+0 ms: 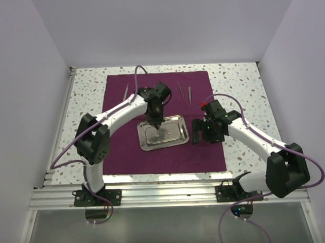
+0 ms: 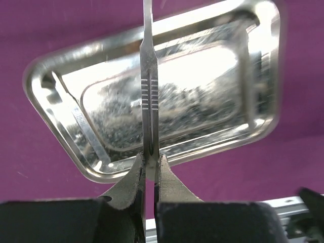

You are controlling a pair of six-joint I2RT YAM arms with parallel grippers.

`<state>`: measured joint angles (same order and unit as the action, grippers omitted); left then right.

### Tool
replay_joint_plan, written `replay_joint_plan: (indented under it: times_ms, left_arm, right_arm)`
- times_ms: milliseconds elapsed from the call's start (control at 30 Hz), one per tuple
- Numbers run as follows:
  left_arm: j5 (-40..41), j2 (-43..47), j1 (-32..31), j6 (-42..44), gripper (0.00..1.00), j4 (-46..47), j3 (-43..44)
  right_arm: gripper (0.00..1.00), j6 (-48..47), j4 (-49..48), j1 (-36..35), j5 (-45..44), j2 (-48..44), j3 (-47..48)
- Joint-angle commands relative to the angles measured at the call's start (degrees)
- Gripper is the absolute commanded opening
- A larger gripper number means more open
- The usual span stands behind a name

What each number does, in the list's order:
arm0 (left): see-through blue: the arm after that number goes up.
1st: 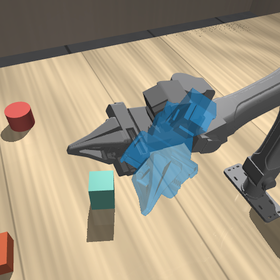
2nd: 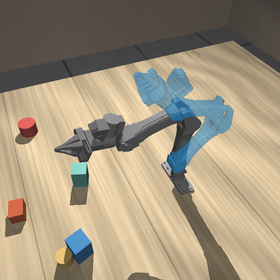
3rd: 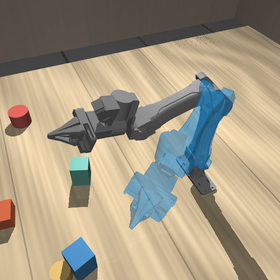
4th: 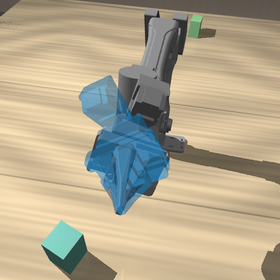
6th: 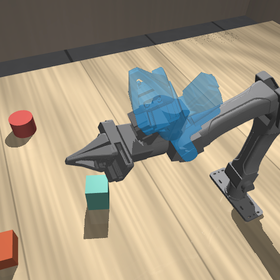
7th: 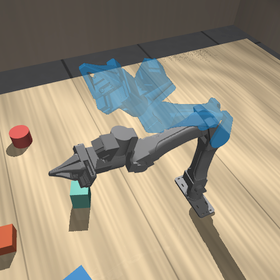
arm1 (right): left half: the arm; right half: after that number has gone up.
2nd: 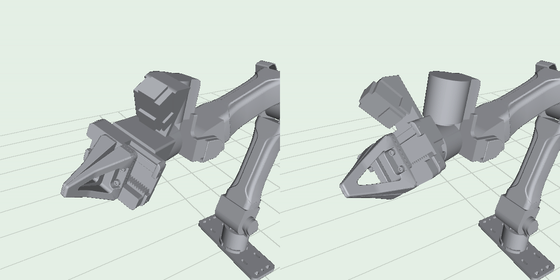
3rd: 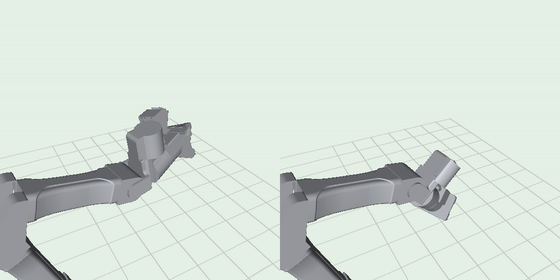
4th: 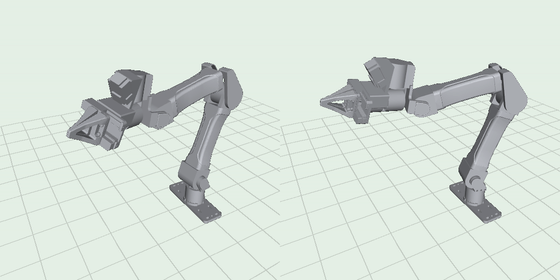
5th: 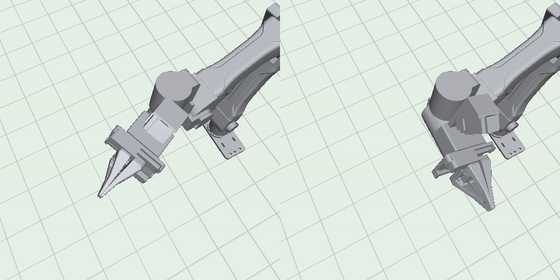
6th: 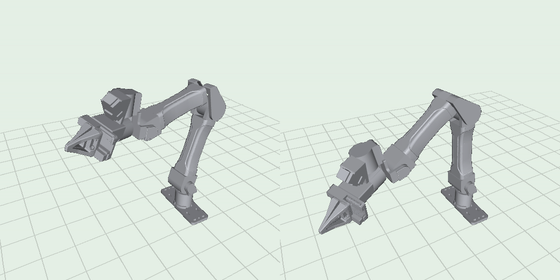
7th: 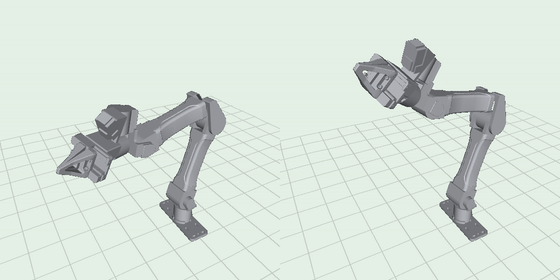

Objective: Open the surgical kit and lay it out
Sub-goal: Pick up the medical item from the container, then place the medical item in the surgical kit.

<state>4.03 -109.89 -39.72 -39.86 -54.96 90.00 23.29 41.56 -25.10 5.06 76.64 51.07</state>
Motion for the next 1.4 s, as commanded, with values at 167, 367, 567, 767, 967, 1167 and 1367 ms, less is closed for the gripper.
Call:
replay_joint_plan:
  times_ms: [167,367,567,767,967,1167,1367]
  left_arm:
    - [5.9,-0.5,7.8,9.7,0.0,-5.8,14.5]
    - [7.5,-5.3,14.8,16.8,0.0,0.2,20.2]
    - [9.2,-15.3,18.3,22.9,0.0,3.0,28.9]
    - [14.4,-22.2,20.6,26.5,0.0,4.0,34.0]
    - [16.0,-21.8,24.1,27.8,0.0,6.8,29.5]
    - [16.4,-21.3,25.5,28.9,0.07,8.0,26.8]
    - [15.7,-21.6,25.5,27.9,0.57,7.7,26.8]
  right_arm:
    - [0.95,-0.9,0.0,0.4,-1.5,0.4,1.1]
    - [0.95,-1.2,0.6,0.6,-2.0,0.7,1.1]
    - [0.95,-1.6,1.6,0.7,-2.0,1.8,1.8]
    - [0.95,-1.7,2.7,0.8,-2.2,2.5,2.7]
    - [0.95,-1.8,3.1,0.7,-2.3,3.6,3.3]
    - [0.95,-1.8,2.8,0.8,-1.9,5.0,4.5]
    - [0.95,-1.3,2.6,0.8,-1.2,6.0,5.6]
